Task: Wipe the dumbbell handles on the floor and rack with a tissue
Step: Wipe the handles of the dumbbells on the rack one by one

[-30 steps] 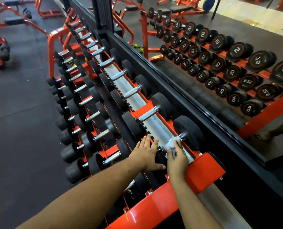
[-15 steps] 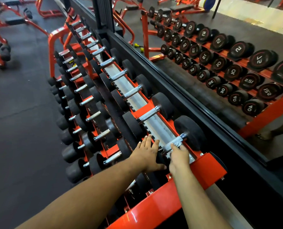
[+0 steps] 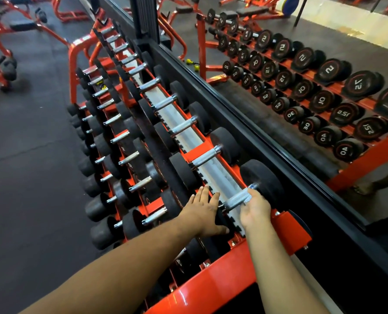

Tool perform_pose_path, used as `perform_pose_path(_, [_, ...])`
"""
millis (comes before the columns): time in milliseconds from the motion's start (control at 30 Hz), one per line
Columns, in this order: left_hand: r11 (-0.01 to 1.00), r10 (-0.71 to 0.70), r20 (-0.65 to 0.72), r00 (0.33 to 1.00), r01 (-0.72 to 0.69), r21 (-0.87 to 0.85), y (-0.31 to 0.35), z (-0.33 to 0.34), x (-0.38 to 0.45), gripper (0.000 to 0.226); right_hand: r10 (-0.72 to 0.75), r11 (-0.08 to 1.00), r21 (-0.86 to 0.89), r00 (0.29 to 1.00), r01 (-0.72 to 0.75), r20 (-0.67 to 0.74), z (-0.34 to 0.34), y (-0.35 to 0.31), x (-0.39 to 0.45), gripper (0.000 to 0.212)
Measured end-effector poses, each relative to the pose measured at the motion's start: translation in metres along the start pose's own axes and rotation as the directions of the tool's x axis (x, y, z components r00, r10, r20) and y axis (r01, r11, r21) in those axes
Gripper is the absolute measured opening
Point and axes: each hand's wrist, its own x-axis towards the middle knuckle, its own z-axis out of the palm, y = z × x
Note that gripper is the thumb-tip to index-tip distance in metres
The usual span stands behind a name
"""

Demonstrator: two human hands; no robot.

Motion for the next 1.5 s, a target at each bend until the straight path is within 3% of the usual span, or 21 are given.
perform_pose_path(167, [1.000,0.001,-0.003,1.000,-0.001,-0.003,0.000,0.001,0.001,0.116,0.036,0.996,-0.085,0.993,-0.027,0.109,-0.006,0.020,-0.022,0.021])
perform_pose_path(233, [1.000,0.002,0.001,1.000,-0.002,0.002,0.000,0.000,0.001,0.116,0.043,0.999,0.003,0.997,-0.043,0.057,-0.006,0.010,-0.014,0.025])
perform_pose_path(333, [1.000,0.000,0.006,1.000,0.000,0.004,0.001,-0.001,-0.001,0.116,0.046,0.997,0.057,0.999,-0.046,-0.004,0.000,-0.003,-0.013,0.008])
perform_pose_path(467, [1.000,0.006,-0.002,1.000,-0.006,-0.001,0.000,0.000,0.000,0.116,0.066,0.998,0.002,0.996,-0.066,0.063,0.005,0.008,-0.025,0.034])
perform_pose_path(567, [1.000,0.011,-0.001,1.000,-0.011,0.006,0.000,0.001,0.000,0.116,0.070,0.998,0.004,0.998,-0.070,-0.003,0.005,-0.004,-0.023,0.010])
perform_pose_path(733, [1.000,0.008,0.008,1.000,-0.008,0.005,-0.001,0.002,0.002,0.117,0.096,0.994,-0.043,0.995,-0.098,-0.041,0.009,-0.021,-0.015,0.023])
perform_pose_path(933, [1.000,0.014,0.007,1.000,-0.014,0.004,-0.002,0.001,0.001,0.117,0.184,0.971,-0.163,0.981,-0.173,0.053,0.013,-0.031,-0.016,0.032])
perform_pose_path(1067, [1.000,0.008,-0.001,1.000,-0.008,0.009,-0.001,0.002,0.001,0.117,0.158,0.985,-0.097,0.978,-0.145,0.140,-0.002,-0.028,-0.023,0.025])
perform_pose_path(1267, [1.000,0.006,0.004,1.000,-0.006,0.014,-0.001,0.000,0.002,0.118,0.193,0.979,-0.094,0.971,-0.181,0.141,0.008,-0.030,-0.025,0.025])
perform_pose_path(1500, [1.000,0.011,-0.013,1.000,-0.011,0.009,-0.002,0.003,0.002,0.117,0.126,0.992,-0.050,0.974,-0.119,0.186,-0.004,-0.021,-0.029,0.020])
